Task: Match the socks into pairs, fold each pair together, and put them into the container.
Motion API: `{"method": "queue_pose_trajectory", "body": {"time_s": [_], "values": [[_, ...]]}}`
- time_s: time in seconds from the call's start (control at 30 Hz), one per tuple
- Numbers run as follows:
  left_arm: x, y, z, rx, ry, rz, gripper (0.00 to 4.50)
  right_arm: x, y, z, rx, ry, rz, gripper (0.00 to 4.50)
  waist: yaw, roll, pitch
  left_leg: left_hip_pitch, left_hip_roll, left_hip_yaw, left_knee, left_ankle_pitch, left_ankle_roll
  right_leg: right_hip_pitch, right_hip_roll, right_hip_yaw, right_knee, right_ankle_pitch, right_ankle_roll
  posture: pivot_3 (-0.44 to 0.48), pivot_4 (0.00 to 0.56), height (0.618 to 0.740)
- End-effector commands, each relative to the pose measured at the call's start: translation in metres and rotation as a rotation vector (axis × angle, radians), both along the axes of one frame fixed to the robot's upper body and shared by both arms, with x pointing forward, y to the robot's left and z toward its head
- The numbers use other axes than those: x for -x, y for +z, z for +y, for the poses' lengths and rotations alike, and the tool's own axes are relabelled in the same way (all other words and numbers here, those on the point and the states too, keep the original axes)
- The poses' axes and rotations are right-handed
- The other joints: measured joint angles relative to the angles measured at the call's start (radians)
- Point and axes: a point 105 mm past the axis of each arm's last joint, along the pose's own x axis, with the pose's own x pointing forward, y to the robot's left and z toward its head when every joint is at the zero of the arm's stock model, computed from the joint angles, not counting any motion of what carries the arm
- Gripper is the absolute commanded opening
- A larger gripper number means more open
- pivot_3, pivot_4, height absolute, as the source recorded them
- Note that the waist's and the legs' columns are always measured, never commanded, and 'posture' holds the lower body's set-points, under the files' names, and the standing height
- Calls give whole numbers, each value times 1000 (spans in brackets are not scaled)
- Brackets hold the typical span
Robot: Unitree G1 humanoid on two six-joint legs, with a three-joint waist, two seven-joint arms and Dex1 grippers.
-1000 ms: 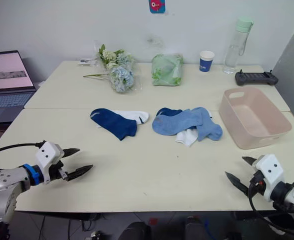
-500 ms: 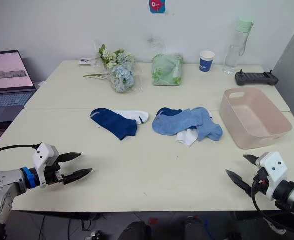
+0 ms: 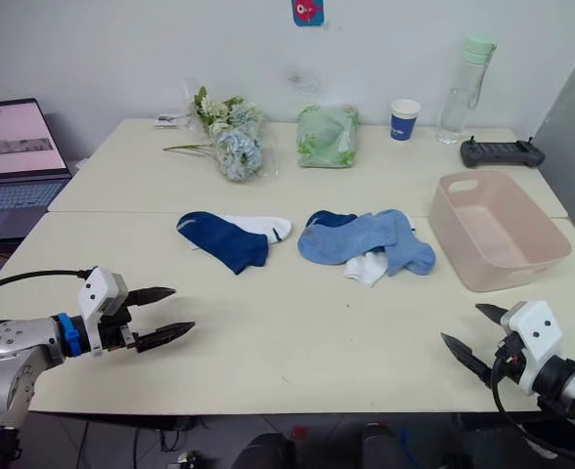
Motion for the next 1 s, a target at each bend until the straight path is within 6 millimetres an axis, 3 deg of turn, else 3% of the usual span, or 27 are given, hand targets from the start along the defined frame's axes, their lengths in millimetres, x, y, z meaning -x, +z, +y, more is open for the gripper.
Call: {"method": "queue_pose_trajectory", "body": {"time_s": [0.03,0.37,0.67,0.77,1.0], "values": [[-4,18,-18,30,-75,-46,4500,3,10,7,13,9,-51,4473,1,0,0,0,0,0,0,0,0,0,0,0,0,0,0,0,150,740],[-10,35,-45,69,-166,-78,4500,2,24,21,-2,-10,-88,4473,-2,0,0,0,0,1,0,0,0,0,1,1,0,0,0,0,150,740],[-6,67,-67,188,-211,-123,4500,-40,71,42,-93,-46,-215,4473,-4,0,0,0,0,1,1,0,0,-1,1,2,1,0,0,0,150,740],[-5,72,-69,194,-205,-131,4500,-46,74,47,-112,-39,-199,4473,-3,0,0,-1,0,1,1,0,0,-1,1,1,1,0,0,0,150,740],[-8,76,-79,219,-205,-150,4500,-87,63,60,-126,-76,-158,4473,-5,0,0,-1,0,1,4,0,0,-1,1,2,2,0,0,0,150,740]]}}
